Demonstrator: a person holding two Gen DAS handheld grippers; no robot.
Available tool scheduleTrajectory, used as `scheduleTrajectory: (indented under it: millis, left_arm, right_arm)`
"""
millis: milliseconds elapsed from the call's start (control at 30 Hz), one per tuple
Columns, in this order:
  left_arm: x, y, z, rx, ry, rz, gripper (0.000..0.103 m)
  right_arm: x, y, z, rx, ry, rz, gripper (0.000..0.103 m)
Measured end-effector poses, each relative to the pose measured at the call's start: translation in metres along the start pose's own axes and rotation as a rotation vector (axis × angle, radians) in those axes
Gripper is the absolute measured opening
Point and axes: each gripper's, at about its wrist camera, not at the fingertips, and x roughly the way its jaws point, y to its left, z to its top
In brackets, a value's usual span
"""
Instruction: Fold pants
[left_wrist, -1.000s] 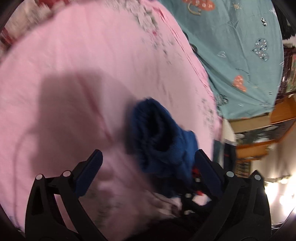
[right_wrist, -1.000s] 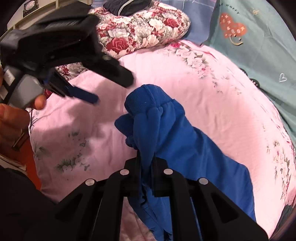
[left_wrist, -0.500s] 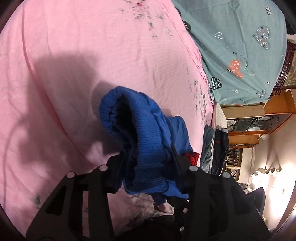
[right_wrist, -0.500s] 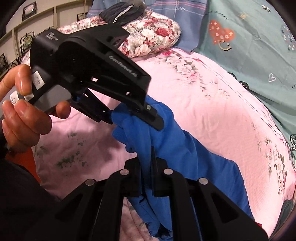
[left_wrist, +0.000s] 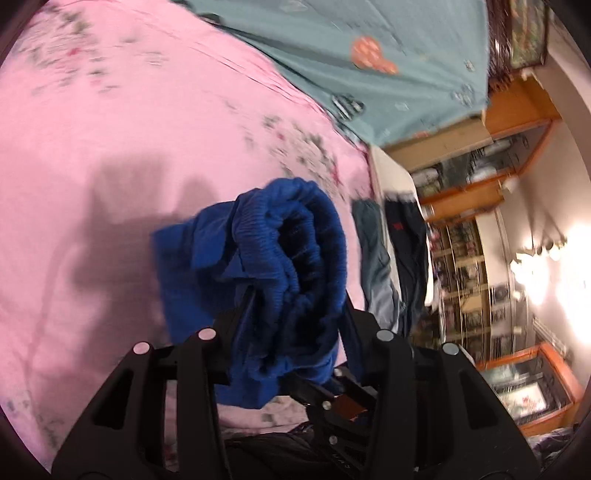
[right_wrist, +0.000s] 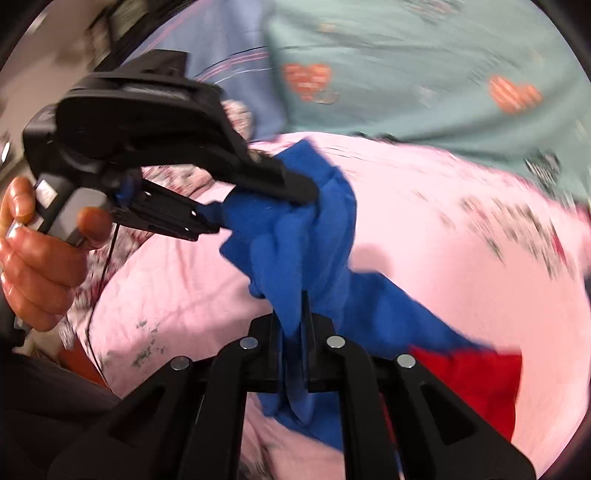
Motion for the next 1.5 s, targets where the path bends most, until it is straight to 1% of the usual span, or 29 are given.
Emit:
scheduleTrajectory:
  millis: [67,133,233,267,300,367,433,467,500,533,567,600,633,667,733,767,833,900,1000,1100,1200,1333,1433,1500]
  left_arm:
    - [0.035,-0.024,-0.001,0.073,0.057,0.022,0.043]
    - [0.064,-0.038,-0.003,0.091,0.109,0.023,0.043]
    - [0.094,-0.047,-0.010,0.112,0.168,0.011,0.043]
    - [0.107,-0.049,-0.014,0.125,0.190,0.009,0.043]
    - [0.116,-0.047,-0.019,0.128,0.211,0.022,0.043]
    - [0.147,-0.044,-0.029,0.134,0.264,0.064,0.043]
    - [0.166,-0.042,-0.036,0.135,0.298,0.099,0.042]
    - [0.174,-0.042,-0.040,0.128,0.314,0.108,0.041]
    - [0.177,-0.045,-0.042,0.125,0.324,0.101,0.041]
    - [0.176,-0.050,-0.042,0.127,0.332,0.089,0.042]
    - [0.170,-0.057,-0.043,0.135,0.335,0.060,0.044]
    - [0.160,-0.063,-0.042,0.150,0.320,0.045,0.047]
    - [0.151,-0.067,-0.040,0.167,0.301,0.043,0.058]
    - [0.137,-0.072,-0.038,0.194,0.259,0.051,0.065]
    - [0.107,-0.072,-0.035,0.224,0.190,0.082,0.068]
    - [0.097,-0.068,-0.034,0.227,0.168,0.115,0.070]
    - [0.081,-0.058,-0.031,0.214,0.138,0.175,0.071]
    - [0.069,-0.035,-0.031,0.149,0.124,0.226,0.070]
    - [0.061,-0.012,-0.036,0.062,0.110,0.266,0.070]
    - [0.061,0.002,-0.044,0.026,0.109,0.298,0.070]
    - [0.071,0.009,-0.051,0.012,0.126,0.333,0.070]
    - [0.082,0.018,-0.059,0.000,0.165,0.341,0.070]
    - [0.092,0.026,-0.065,-0.005,0.201,0.347,0.070]
    - [0.100,0.031,-0.068,-0.009,0.229,0.350,0.070]
  right_arm:
    - [-0.016,-0.025,-0.015,0.094,-0.002,-0.019,0.007]
    - [-0.024,-0.047,-0.028,0.165,0.004,-0.045,0.006]
    - [-0.036,-0.074,-0.048,0.265,0.011,-0.061,0.006]
    - [-0.039,-0.083,-0.056,0.303,0.019,-0.061,0.006]
    - [-0.038,-0.092,-0.065,0.335,0.032,-0.057,0.006]
    - [-0.029,-0.116,-0.087,0.450,0.092,-0.012,0.006]
    - [-0.021,-0.134,-0.103,0.543,0.149,0.016,0.009]
    - [-0.020,-0.141,-0.108,0.580,0.170,0.019,0.017]
    - [-0.022,-0.148,-0.113,0.614,0.191,0.016,0.024]
    - [-0.024,-0.154,-0.110,0.623,0.198,0.010,0.026]
    - [-0.033,-0.155,-0.108,0.620,0.194,-0.011,0.033]
    - [-0.039,-0.155,-0.108,0.612,0.186,-0.030,0.038]
    - [-0.050,-0.155,-0.105,0.594,0.168,-0.062,0.039]
    - [-0.059,-0.155,-0.102,0.578,0.150,-0.076,0.042]
    - [-0.068,-0.158,-0.094,0.565,0.122,-0.077,0.047]
    - [-0.068,-0.159,-0.090,0.560,0.112,-0.079,0.051]
    - [-0.060,-0.164,-0.079,0.552,0.116,-0.092,0.051]
    - [-0.047,-0.170,-0.073,0.560,0.143,-0.105,0.051]
    - [-0.030,-0.182,-0.069,0.593,0.190,-0.108,0.051]
    - [-0.011,-0.188,-0.069,0.597,0.243,-0.114,0.051]
    - [-0.008,-0.193,-0.065,0.610,0.271,-0.136,0.053]
    - [-0.014,-0.188,-0.061,0.598,0.298,-0.188,0.052]
    - [-0.009,-0.184,-0.063,0.564,0.315,-0.203,0.052]
    - [-0.006,-0.187,-0.065,0.586,0.320,-0.200,0.053]
